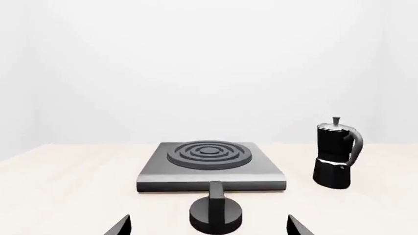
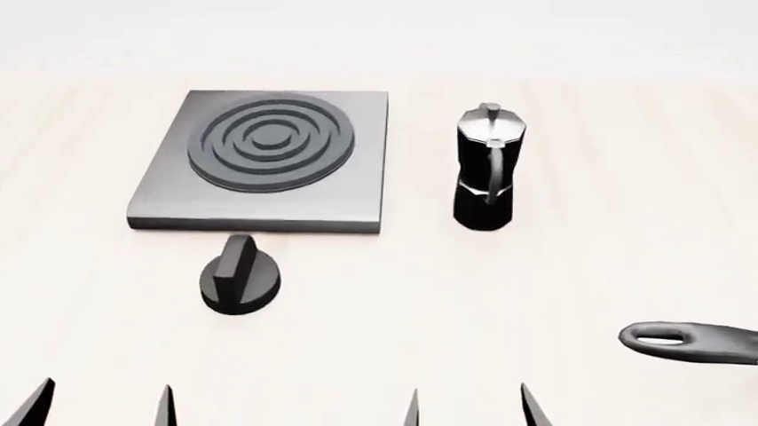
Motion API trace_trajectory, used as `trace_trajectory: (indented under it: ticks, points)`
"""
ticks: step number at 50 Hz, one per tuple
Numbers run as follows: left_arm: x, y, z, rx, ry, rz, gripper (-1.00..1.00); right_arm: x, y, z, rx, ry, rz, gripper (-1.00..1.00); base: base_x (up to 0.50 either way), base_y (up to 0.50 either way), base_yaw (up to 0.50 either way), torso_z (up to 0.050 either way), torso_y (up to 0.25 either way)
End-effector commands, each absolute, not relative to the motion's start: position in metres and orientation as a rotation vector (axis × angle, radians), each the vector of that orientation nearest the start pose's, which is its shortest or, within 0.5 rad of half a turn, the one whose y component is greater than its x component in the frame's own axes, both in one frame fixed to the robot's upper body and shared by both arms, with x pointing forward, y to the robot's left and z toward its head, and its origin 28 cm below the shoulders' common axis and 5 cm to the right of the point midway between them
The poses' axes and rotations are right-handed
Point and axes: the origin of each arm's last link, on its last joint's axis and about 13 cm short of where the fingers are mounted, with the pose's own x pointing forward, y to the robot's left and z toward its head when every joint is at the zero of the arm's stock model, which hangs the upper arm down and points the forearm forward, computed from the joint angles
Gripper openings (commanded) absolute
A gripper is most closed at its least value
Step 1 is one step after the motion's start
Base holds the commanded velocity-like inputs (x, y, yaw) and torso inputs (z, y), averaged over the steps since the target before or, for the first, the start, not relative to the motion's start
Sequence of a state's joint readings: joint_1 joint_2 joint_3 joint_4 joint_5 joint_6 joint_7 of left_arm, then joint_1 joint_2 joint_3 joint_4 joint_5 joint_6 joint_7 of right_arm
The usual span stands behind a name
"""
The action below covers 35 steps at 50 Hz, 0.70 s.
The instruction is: Put the moka pot on the stove.
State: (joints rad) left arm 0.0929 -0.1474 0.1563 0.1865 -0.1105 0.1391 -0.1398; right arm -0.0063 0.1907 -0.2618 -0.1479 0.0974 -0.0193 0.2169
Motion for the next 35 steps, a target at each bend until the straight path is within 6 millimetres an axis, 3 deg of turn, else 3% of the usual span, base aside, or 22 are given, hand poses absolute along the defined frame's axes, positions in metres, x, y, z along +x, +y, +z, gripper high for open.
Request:
trace_trajectory:
  ticks: [1, 35]
  points:
    - [0.1891, 0.2035, 0.0421, -0.023, -0.212, -0.044, 1.00, 0.2049, -0.0841, 0.0376, -0.049, -0.128, 0.067, 1.00, 0.30, 0.00, 0.00, 0.000, 0.000]
    - [0.1926, 0.2046, 0.0400, -0.030, -0.199, -0.053, 1.00, 0.2121, -0.0790, 0.0307, -0.048, -0.107, 0.086, 1.00, 0.30, 0.00, 0.00, 0.000, 0.000]
